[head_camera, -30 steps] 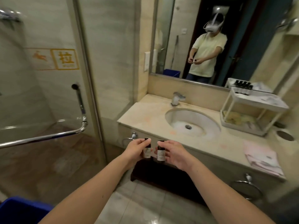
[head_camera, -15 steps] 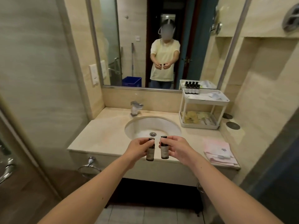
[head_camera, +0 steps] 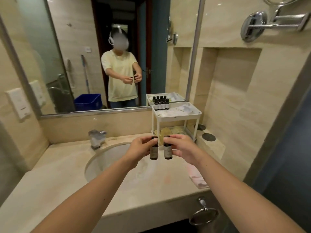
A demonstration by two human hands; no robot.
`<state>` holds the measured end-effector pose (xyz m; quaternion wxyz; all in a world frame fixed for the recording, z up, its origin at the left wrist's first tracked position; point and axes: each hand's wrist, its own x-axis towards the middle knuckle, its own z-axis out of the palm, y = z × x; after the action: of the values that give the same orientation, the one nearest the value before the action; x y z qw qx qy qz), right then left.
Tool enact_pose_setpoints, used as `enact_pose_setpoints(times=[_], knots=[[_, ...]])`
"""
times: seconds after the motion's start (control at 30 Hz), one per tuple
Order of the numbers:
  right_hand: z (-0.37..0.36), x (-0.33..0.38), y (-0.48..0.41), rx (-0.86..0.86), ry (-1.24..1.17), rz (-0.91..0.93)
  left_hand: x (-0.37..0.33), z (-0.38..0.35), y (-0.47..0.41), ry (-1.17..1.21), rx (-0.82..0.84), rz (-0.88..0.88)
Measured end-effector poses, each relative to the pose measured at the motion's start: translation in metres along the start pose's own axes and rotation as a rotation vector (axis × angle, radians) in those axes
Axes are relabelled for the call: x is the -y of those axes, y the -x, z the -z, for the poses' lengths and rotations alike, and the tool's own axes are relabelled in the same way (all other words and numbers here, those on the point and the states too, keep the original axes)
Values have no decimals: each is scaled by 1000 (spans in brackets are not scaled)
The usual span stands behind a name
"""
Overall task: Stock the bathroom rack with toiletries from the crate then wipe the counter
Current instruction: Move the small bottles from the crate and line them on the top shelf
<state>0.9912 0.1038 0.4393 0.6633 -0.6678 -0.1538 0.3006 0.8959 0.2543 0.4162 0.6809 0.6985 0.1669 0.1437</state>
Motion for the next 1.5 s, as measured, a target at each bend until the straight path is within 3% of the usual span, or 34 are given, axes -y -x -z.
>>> enact_pose_setpoints(times=[0.5, 0.73, 1.1, 1.5], knots=[[40, 52, -105, -148, 138, 71, -43, -2, -141, -90, 86, -137], [78, 84, -181, -143, 269, 132, -71, -22, -226, -316, 56, -230], [145, 131, -342, -90, 468, 161, -87, -59, -388, -678, -8, -218], [181, 112, -473, -78, 644, 203, -52, -78, -496, -1034, -92, -256]])
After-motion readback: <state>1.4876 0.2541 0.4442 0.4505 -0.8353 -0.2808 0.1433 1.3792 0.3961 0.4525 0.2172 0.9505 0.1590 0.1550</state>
